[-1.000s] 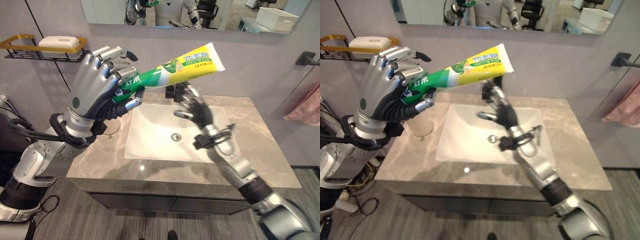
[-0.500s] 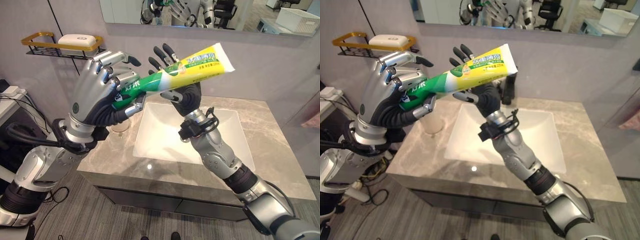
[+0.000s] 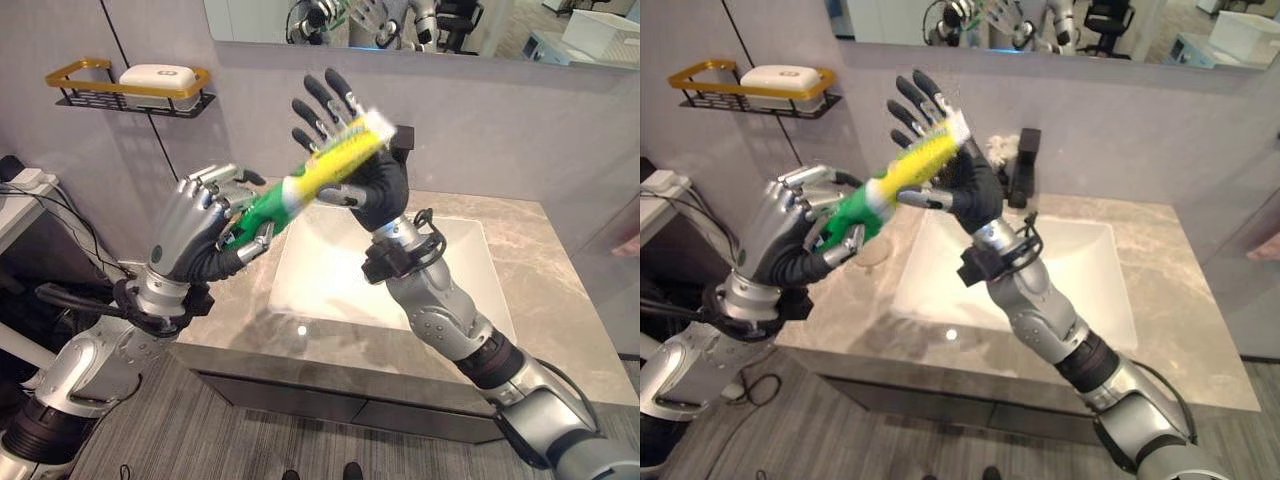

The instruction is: Put brush and paste in cup on sink, flatten towel.

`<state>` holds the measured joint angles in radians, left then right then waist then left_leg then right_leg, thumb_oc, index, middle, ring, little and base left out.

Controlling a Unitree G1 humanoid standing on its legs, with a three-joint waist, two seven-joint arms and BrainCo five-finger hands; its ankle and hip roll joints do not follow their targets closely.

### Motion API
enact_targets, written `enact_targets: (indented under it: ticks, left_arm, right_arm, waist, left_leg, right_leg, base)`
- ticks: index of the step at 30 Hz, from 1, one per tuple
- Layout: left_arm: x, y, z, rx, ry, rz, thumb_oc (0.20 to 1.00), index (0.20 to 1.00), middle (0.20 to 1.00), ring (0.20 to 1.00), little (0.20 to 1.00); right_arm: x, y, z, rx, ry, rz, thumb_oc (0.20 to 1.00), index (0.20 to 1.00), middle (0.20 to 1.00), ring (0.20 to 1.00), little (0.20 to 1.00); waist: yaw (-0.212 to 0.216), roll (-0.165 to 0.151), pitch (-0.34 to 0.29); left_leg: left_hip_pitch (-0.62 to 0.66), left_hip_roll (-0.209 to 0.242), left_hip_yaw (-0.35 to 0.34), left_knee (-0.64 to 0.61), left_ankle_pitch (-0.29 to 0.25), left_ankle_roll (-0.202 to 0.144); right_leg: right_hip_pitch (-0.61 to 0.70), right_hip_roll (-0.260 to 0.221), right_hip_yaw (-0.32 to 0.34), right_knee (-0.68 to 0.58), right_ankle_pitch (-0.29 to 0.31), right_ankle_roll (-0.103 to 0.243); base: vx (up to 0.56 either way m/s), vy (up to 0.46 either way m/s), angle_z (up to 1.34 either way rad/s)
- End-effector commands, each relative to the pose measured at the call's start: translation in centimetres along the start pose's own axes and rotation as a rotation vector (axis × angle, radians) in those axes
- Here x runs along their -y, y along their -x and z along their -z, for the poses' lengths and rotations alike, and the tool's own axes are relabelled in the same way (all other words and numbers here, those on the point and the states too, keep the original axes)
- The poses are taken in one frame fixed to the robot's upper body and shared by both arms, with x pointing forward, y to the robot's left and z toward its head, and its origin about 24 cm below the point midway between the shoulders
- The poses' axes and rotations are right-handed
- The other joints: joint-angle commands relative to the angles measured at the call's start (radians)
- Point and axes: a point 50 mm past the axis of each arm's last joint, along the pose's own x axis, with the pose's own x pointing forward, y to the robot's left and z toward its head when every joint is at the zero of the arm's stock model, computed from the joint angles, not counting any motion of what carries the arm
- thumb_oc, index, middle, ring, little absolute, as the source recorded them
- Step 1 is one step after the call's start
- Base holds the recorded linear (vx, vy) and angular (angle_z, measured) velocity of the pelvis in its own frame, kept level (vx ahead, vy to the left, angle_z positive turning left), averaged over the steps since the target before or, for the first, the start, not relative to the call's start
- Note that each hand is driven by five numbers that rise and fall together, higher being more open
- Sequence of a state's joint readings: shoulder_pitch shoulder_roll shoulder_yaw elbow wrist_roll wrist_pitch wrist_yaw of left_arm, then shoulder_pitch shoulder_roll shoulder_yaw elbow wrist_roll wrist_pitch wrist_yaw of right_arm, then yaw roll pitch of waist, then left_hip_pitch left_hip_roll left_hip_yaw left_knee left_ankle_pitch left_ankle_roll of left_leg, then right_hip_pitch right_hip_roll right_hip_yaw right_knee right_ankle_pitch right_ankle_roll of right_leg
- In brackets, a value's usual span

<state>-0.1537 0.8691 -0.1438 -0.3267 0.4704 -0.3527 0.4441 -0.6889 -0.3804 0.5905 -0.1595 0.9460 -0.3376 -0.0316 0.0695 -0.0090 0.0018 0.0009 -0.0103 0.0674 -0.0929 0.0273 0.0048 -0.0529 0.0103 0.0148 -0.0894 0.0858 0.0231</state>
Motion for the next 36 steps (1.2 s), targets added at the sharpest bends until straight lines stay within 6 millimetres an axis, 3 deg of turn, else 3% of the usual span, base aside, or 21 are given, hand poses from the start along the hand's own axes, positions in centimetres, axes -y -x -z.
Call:
enact_targets:
  ticks: [1,7,23,30,36]
  left_arm:
    - [0.2,-0.6,0.3,-0.018,0.033,-0.009,0.200,0.200,0.200,0.200,0.200]
    - [0.5,-1.1,0.5,-0.042,0.057,-0.049,0.200,0.200,0.200,0.200,0.200]
    - [0.7,-2.8,0.0,0.009,0.018,-0.093,0.200,0.200,0.200,0.200,0.200]
    - [0.3,-2.8,0.8,-0.011,-0.142,-0.133,0.200,0.200,0.200,0.200,0.200]
    - [0.2,-2.6,1.2,-0.022,-0.209,-0.126,0.200,0.200,0.200,0.200,0.200]
  right_arm:
    - [-2.2,-2.3,-2.8,0.173,-0.047,-0.116,1.000,1.000,1.000,1.000,1.000]
    - [-2.8,-2.4,-1.0,0.104,-0.125,-0.130,1.000,1.000,1.000,1.000,1.000]
    - [-3.5,-1.6,0.3,0.041,-0.206,-0.135,1.000,1.000,1.000,1.000,1.000]
    - [-3.3,-0.4,-1.1,0.050,-0.143,-0.081,1.000,1.000,1.000,1.000,1.000]
    - [-3.8,-0.6,-0.9,0.019,-0.096,-0.091,1.000,1.000,1.000,1.000,1.000]
  waist:
    - [0.004,-0.068,-0.061]
    - [0.004,-0.076,-0.056]
    - [-0.014,-0.080,-0.056]
    - [-0.039,-0.080,-0.060]
    - [-0.045,-0.079,-0.062]
  left_leg:
    - [-0.026,0.046,-0.047,0.006,0.001,-0.075]
    - [-0.024,0.049,-0.046,0.006,-0.003,-0.074]
    - [-0.014,0.065,-0.040,0.006,-0.008,-0.079]
    - [-0.010,0.070,-0.029,0.006,-0.014,-0.078]
    - [-0.009,0.072,-0.021,0.006,-0.017,-0.075]
  right_leg:
    - [-0.012,-0.164,0.002,0.002,0.019,0.135]
    - [-0.010,-0.164,0.002,0.002,0.016,0.134]
    - [-0.006,-0.152,0.007,0.003,0.005,0.127]
    - [-0.010,-0.148,0.019,0.003,0.004,0.129]
    - [-0.014,-0.146,0.028,0.003,0.003,0.130]
  base:
    - [0.01,0.003,0.04]
    - [0.00,0.000,0.00]
    - [0.00,-0.001,0.00]
    - [0.00,0.002,-0.02]
    - [0.00,0.004,-0.09]
